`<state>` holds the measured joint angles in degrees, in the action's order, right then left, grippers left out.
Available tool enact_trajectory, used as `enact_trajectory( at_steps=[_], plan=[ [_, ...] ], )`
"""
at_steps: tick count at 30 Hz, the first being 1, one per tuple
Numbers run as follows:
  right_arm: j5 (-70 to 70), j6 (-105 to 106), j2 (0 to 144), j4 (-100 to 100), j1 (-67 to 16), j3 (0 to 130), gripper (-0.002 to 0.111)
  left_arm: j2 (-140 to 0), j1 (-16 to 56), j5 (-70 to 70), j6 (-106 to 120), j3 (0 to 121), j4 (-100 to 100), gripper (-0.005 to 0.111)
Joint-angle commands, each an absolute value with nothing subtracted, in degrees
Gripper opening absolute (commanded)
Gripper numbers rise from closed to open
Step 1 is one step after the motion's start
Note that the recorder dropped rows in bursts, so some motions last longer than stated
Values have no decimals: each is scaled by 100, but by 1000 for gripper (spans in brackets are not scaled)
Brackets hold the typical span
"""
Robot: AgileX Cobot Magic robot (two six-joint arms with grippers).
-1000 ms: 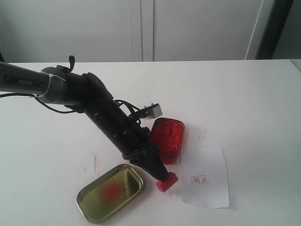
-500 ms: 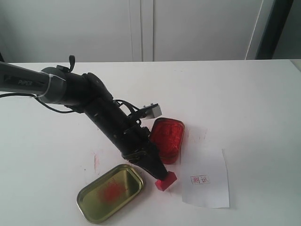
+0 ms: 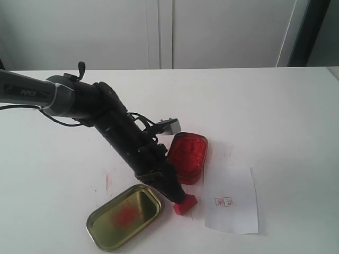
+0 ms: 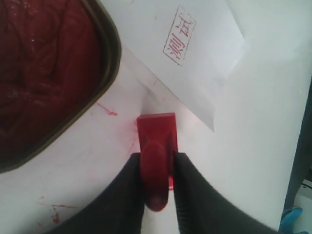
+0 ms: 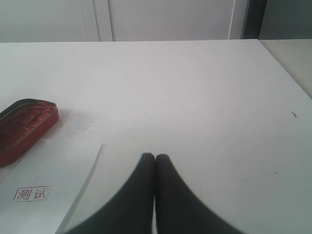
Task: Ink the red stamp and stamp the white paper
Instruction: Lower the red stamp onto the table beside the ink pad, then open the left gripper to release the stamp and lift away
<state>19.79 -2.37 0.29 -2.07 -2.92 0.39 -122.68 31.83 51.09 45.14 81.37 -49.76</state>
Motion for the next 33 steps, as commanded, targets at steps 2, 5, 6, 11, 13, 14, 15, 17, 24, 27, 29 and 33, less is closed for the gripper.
enact_trajectory(
  at_steps=[2, 5, 6, 11, 13, 14, 15, 17, 24, 27, 29, 33],
  plan=[
    [1968, -234, 0, -167, -292, 0, 0, -12264, 3189, 5148, 4457, 8129, -4942, 28],
    [1968, -234, 0, -167, -292, 0, 0, -12253, 3148, 5148, 4457, 8129, -4970, 28],
    [1968, -234, 0, -167, -292, 0, 0, -12239, 3123, 5148, 4457, 8129, -4968, 28],
    [1968, -234, 0, -167, -292, 0, 0, -12087, 2942, 5144, 4457, 8129, -4968, 28],
    [1968, -234, 0, -167, -292, 0, 0, -12048, 2886, 5144, 4457, 8129, -4957, 28],
    [1968, -234, 0, -167, -292, 0, 0, -12037, 2870, 5155, 4457, 8129, -4967, 28],
    [1968, -234, 0, -167, -292, 0, 0, -12026, 2855, 5155, 4457, 8129, -4940, 28],
    [1968, -234, 0, -167, -292, 0, 0, -12022, 2842, 5166, 4457, 8129, -4925, 28],
    [1968, -234, 0, -167, -292, 0, 0, -12006, 2753, 5191, 4457, 8129, -4916, 28],
    [1968, -234, 0, -167, -292, 0, 0, -11949, 2702, 5206, 4457, 8143, -4916, 28],
    [1968, -234, 0, -167, -292, 0, 0, -11902, 2647, 5206, 4457, 8143, -4916, 28],
    [1968, -234, 0, -167, -292, 0, 0, -11755, 2535, 5231, 4457, 8143, -4926, 28]
  ],
)
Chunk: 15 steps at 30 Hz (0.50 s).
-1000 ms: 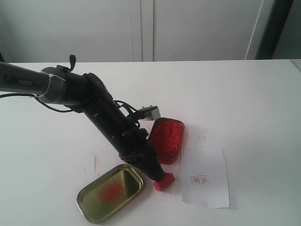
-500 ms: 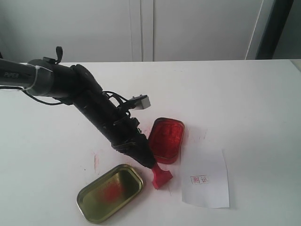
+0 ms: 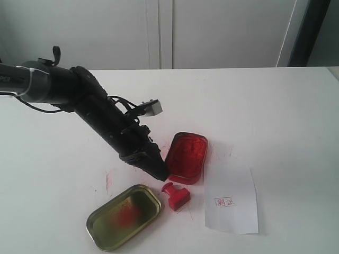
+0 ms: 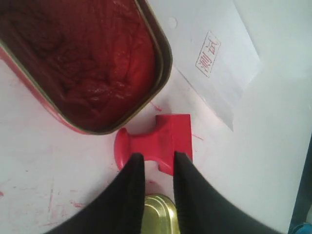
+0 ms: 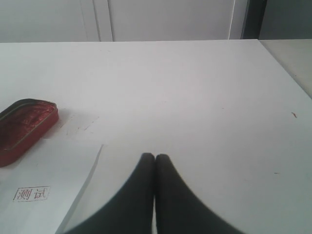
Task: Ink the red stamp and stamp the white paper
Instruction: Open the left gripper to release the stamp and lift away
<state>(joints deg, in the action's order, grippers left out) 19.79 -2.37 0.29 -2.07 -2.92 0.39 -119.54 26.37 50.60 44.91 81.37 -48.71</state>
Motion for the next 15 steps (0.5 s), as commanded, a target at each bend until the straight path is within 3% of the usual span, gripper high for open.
enact_trajectory(
  at_steps=[1, 10, 13, 15],
  plan=[
    [1968, -234, 0, -167, -292, 0, 0, -11702, 2535, 5229, 4457, 8143, -4926, 28],
    [1968, -234, 0, -167, -292, 0, 0, -11579, 2525, 5236, 4184, 8143, -5002, 26],
    [1968, -234, 0, -167, -292, 0, 0, -11579, 2525, 5229, 4184, 8143, -5002, 16],
    [1968, -234, 0, -167, -292, 0, 0, -11579, 2525, 5229, 4184, 8143, -5012, 1]
  ],
)
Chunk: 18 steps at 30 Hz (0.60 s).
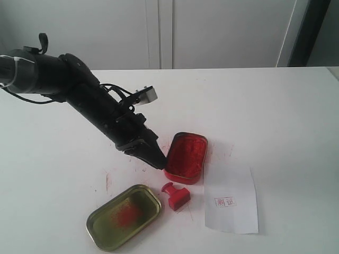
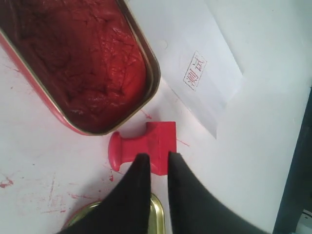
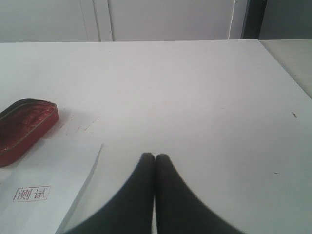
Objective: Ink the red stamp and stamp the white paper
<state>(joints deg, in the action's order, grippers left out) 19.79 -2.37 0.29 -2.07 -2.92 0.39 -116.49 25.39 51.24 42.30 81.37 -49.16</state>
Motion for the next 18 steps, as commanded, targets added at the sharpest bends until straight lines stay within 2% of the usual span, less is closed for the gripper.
enact_trajectory(
  at_steps=[1, 13, 18],
  plan=[
    [1968, -234, 0, -167, -292, 0, 0, -11579, 2525, 5229, 4184, 8143, -5012, 0],
    [1968, -234, 0, -167, -292, 0, 0, -11129, 2545, 4953, 3609, 8143, -4672, 0],
    [1968, -234, 0, -167, -292, 0, 0, -10796, 2968, 4497, 2190, 8143, -2985, 0]
  ],
)
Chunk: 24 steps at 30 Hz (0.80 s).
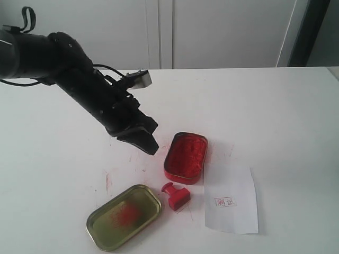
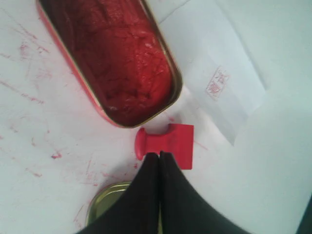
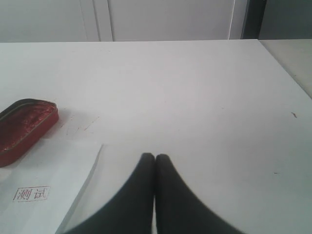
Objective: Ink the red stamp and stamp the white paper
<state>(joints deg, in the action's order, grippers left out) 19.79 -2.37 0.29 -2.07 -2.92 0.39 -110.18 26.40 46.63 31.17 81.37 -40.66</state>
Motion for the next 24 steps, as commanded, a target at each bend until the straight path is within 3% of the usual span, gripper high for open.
enact_trajectory(
  at_steps=[1, 6, 24],
  plan=[
    [1968, -234, 0, -167, -292, 0, 0, -10794, 3100, 4407, 1764, 8143, -2517, 0],
    [1968, -234, 0, -167, -292, 0, 0, -10782, 3399, 4182, 554, 8143, -1182, 0],
    [1968, -344, 0, -167, -292, 0, 0, -10782, 3202, 4178, 470, 8143, -1293, 0]
  ],
)
